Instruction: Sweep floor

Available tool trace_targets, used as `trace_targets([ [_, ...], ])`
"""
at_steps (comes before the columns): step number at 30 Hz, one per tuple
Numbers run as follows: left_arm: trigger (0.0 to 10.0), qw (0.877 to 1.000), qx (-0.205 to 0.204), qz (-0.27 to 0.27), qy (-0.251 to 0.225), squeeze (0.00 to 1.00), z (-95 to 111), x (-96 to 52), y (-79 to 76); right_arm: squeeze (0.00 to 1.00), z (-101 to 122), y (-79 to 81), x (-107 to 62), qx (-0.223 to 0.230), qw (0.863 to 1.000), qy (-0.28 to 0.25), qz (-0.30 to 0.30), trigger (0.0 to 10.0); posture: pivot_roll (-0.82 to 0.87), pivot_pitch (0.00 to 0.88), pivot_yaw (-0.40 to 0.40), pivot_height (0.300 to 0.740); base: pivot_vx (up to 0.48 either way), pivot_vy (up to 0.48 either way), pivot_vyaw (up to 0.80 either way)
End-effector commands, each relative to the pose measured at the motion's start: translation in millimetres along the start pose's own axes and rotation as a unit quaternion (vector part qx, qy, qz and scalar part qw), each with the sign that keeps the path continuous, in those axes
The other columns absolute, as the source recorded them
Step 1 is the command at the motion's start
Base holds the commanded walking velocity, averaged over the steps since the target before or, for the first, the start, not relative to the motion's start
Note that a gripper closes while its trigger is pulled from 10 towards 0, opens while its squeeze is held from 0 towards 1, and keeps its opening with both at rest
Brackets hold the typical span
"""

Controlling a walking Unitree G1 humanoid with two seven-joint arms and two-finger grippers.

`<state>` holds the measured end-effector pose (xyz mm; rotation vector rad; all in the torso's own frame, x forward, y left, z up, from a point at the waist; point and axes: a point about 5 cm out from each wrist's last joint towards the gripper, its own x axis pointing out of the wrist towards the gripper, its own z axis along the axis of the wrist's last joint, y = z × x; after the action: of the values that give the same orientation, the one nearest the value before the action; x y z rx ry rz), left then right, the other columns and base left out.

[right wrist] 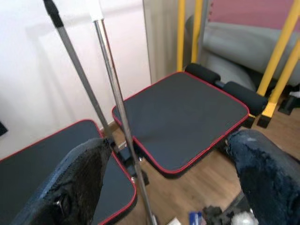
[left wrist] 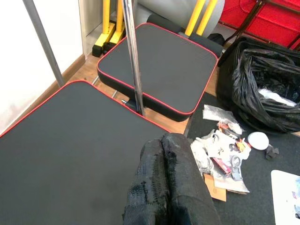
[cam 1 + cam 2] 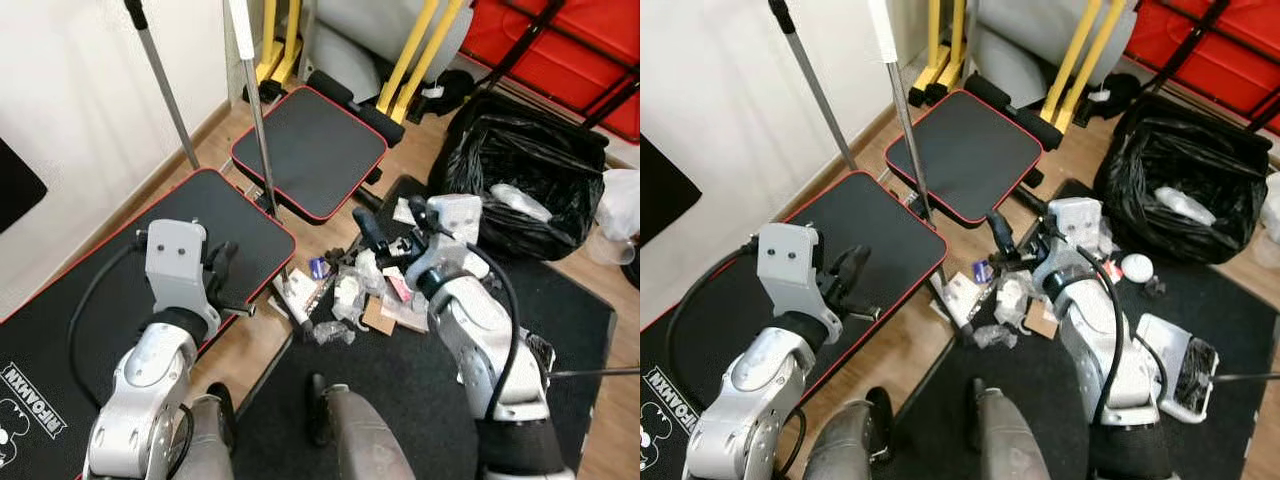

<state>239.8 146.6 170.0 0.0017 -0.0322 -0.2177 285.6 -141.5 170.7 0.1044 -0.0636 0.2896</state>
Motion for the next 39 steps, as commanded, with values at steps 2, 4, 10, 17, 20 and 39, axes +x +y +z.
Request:
trace_targets([
  [2,10.0,0.999,-0.020,-0.034,0.011,0.00,-9,-0.6,-12.4,0.00,-6,-7.0,-10.9,-0.008,1.000,0.024,-0.015,10.0,-0.07,0.199,-0.176,0.740,0.000,0.000,-0.80],
  [4,10.0,0.999,-0.027,-0.037,0.015,0.00,-11,-1.0,-14.7,0.00,-5,-8.7,-13.1,-0.013,0.999,0.025,-0.017,10.0,-0.08,0.196,-0.175,0.740,0.000,0.000,-0.80],
  [10,10.0,0.998,-0.034,-0.049,0.019,0.00,-17,2.2,-18.2,0.00,-1,-11.1,-11.4,-0.016,1.000,0.009,-0.022,10.0,-0.08,0.190,-0.162,0.740,0.000,-0.247,-0.27],
  [17,10.0,0.998,-0.030,-0.058,0.021,0.00,-19,1.6,-19.1,0.00,-4,-4.8,-11.2,-0.015,1.000,0.014,-0.021,10.0,-0.08,0.194,-0.152,0.740,0.000,-0.272,0.00],
  [20,10.0,0.997,-0.030,-0.060,0.022,0.00,-20,1.9,-19.3,0.00,-4,-6.1,-11.4,-0.014,0.999,0.015,-0.028,10.0,-0.08,0.195,-0.148,0.740,0.000,-0.281,0.00],
  [39,10.0,0.997,-0.039,-0.070,0.024,0.00,-28,6.2,-26.3,0.00,-12,-12.2,-16.0,-0.021,0.999,0.028,-0.026,10.0,-0.09,0.156,-0.166,0.740,0.000,-0.307,-0.38],
])
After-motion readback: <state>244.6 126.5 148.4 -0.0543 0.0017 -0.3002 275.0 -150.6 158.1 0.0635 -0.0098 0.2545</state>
